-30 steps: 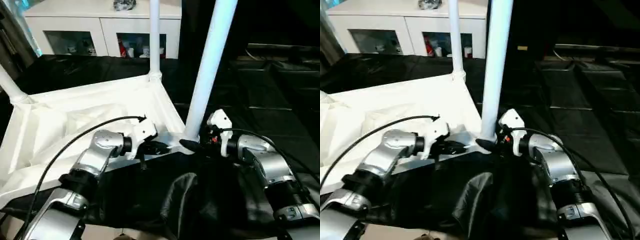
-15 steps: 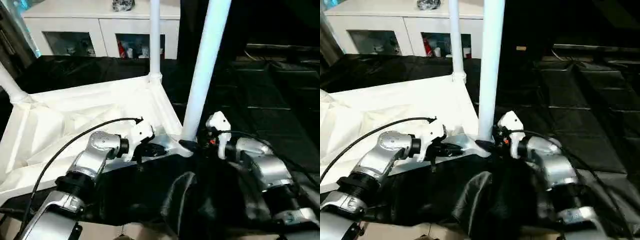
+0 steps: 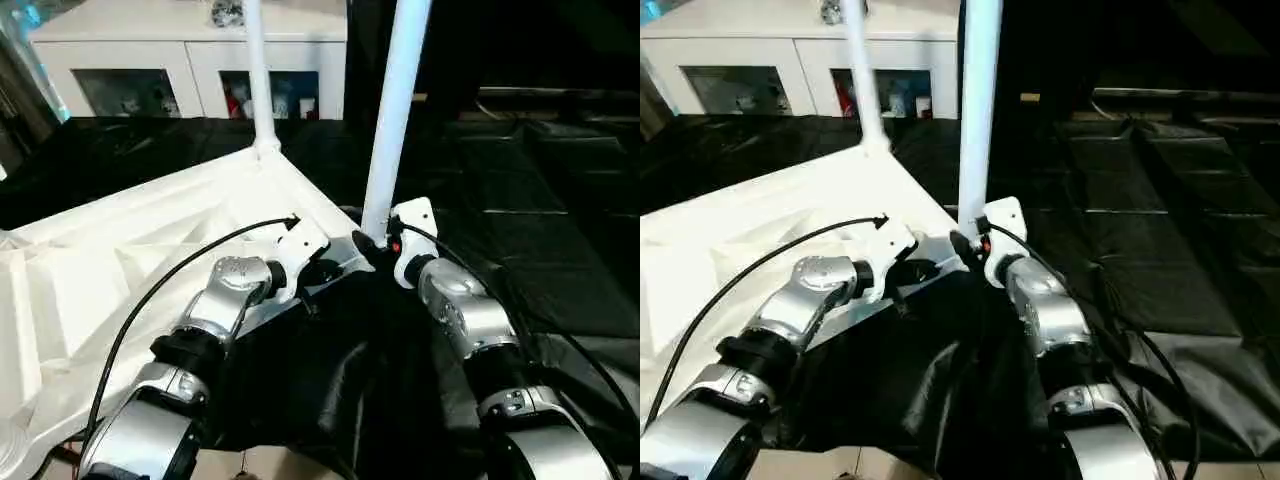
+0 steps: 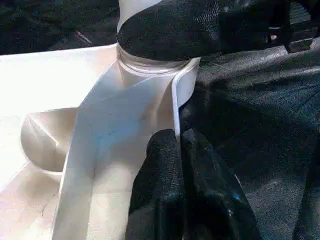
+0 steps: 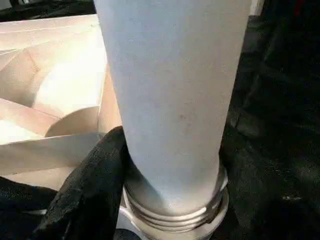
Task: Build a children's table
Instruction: Rotate leg to tighten
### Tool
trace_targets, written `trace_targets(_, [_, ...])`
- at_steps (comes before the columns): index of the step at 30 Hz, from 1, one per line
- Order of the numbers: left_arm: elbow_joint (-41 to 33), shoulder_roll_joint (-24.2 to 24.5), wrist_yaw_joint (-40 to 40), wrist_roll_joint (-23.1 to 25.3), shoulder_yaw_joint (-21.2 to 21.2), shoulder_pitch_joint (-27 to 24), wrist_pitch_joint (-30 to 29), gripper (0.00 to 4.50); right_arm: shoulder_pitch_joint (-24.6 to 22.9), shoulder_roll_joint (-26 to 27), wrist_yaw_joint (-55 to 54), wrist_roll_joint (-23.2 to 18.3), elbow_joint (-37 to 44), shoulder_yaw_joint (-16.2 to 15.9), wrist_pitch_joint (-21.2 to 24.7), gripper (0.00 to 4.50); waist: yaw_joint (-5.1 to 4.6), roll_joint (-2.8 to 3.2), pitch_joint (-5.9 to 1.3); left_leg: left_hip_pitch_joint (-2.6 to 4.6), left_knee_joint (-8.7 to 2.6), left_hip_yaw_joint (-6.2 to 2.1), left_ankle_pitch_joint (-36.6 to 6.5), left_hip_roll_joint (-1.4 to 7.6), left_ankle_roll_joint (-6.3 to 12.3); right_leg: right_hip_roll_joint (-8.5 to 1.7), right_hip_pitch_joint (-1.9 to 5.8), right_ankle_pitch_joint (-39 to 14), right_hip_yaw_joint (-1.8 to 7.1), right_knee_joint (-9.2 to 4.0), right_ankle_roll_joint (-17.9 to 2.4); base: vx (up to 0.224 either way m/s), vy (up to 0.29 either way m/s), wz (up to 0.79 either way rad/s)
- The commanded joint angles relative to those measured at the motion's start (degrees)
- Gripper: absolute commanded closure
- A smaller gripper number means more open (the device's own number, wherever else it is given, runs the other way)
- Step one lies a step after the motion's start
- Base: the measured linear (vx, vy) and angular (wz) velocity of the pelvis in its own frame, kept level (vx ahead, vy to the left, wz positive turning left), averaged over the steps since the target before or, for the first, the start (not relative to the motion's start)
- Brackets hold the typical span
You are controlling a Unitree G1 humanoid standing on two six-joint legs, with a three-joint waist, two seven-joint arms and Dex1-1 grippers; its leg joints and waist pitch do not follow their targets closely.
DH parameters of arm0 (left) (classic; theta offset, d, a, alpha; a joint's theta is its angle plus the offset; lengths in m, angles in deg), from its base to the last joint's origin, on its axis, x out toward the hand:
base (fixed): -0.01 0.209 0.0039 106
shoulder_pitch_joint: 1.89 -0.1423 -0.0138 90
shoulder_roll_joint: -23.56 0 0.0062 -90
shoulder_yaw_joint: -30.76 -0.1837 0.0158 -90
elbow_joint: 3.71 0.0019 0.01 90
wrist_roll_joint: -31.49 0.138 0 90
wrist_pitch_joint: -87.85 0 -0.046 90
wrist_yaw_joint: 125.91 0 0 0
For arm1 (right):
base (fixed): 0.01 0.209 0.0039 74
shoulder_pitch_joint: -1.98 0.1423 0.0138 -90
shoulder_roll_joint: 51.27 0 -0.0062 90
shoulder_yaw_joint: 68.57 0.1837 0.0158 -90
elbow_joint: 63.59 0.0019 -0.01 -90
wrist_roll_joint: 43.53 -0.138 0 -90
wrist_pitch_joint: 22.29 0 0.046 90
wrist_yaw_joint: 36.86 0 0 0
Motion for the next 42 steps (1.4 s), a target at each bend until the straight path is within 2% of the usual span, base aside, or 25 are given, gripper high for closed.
trace_targets(1, [-2.32,-2.39,-1.42,-1.63,-1.55,1.5,4.22,4.5,-1.74,3.69,6.97,-2.35,-0.79,-3.96,3.32,1.2,0.2,-0.72,-3.59,0.13,-3.39,-0.13,-11.76,1.18,3.37,-3.3,3.15,-11.45,2.25,-4.3,-12.07,0.0,0.0,0.0])
trace_targets(3, [-2.88,-1.47,-3.11,-1.51,-1.9,0.77,4.71,4.5,-1.93,2.52,8.72,-2.2,-0.34,-4.33,2.85,0.97,0.24,-0.72,-3.47,0.2,-3.48,-0.16,-12.85,1.25,3.3,-3.38,3.09,-13.99,2.24,-4.52,-11.67,0.0,0.0,0.0])
trace_targets(6, [-4.43,0.29,-6.76,-1.93,-2.37,-0.62,4.72,4.5,-3.11,-1.1,14.08,-0.71,1.53,-6.87,1.13,0.71,0.31,-0.8,-3.42,0.07,-3.54,-0.23,-13.48,1.36,3.36,-3.42,3.22,-15.07,2.22,-4.63,-11.04,0.0,0.0,0.0])
trace_targets(9, [-6.08,2.51,-11.19,-2.62,-2.72,-2.04,4.38,4.5,-4.91,-5.72,21.76,-0.75,5.0,-8.97,-0.38,0.71,0.53,-0.78,-3.39,0.18,-3.44,-0.13,-13.57,1.48,3.7,-3.44,3.1,-15.0,2.28,-4.61,-11.31,0.0,0.0,0.0])
trace_targets(14, [-7.74,6.73,-18.07,-3.73,-3.5,-3.85,5.12,4.5,-6.1,-12.65,31.55,-1.14,8.02,-9.67,-1.62,0.71,0.68,-0.8,-3.41,0.22,-3.45,-0.13,-13.96,1.61,3.78,-3.31,3.15,-14.5,2.24,-4.42,-11.91,0.0,0.0,0.0])
trace_targets(20, [-11.53,9.4,-24.49,-5.61,-3.8,-6.11,3.04,4.5,-6.26,-16.02,36.13,-2.21,8.85,-9.41,-2.37,0.71,1.32,-0.78,-3.46,0.35,-3.43,0.01,-12.77,1.89,3.92,-3.32,2.94,-12.5,2.27,-4.1,-13.07,0.0,0.0,0.0])
trace_targets(26, [-12.58,10.53,-25.98,-6.4,-4.18,-6.82,2.88,4.5,-6.37,-16.85,38.97,-3.56,9.8,-9.3,-1.1,0.71,1.57,-0.79,-3.42,0.32,-3.4,0.05,-12.85,1.79,3.83,-3.29,2.96,-12.7,2.23,-4.09,-13.06,0.0,0.0,0.0])
trace_targets(36, [-12.99,10.2,-24.98,-6.18,-3.75,-6.98,2.31,4.5,-7.51,-16.36,40.2,-4.53,11.04,-9.63,-0.27,1.52,1.64,-0.99,-3.49,0.29,-3.32,0.05,-11.89,1.72,3.81,-3.27,2.98,-12.72,2.22,-4.07,-12.7,0.0,0.0,0.0])
trace_targets(39, [-10.04,7.35,-18.38,-5.64,-2.11,-4.91,1.85,4.5,-8.07,-12.85,33.47,-3.93,10.1,-8.5,2.14,1.74,1.51,-1.04,-3.37,0.29,-3.46,-0.05,-12.32,1.65,3.31,-3.35,2.97,-14.45,2.23,-4.31,-12.05,0.0,0.0,0.0])
trace_targets(42, [-7.77,4.96,-13.55,-5.04,-1.26,-3.05,1.81,4.5,-7.4,-9.38,26.17,-2.9,7.66,-7.16,3.75,1.77,1.28,-1.03,-3.33,0.47,-3.57,-0.16,-13.55,1.53,2.19,-3.42,2.9,-17.53,2.22,-4.58,-10.97,0.0,0.0,0.0])
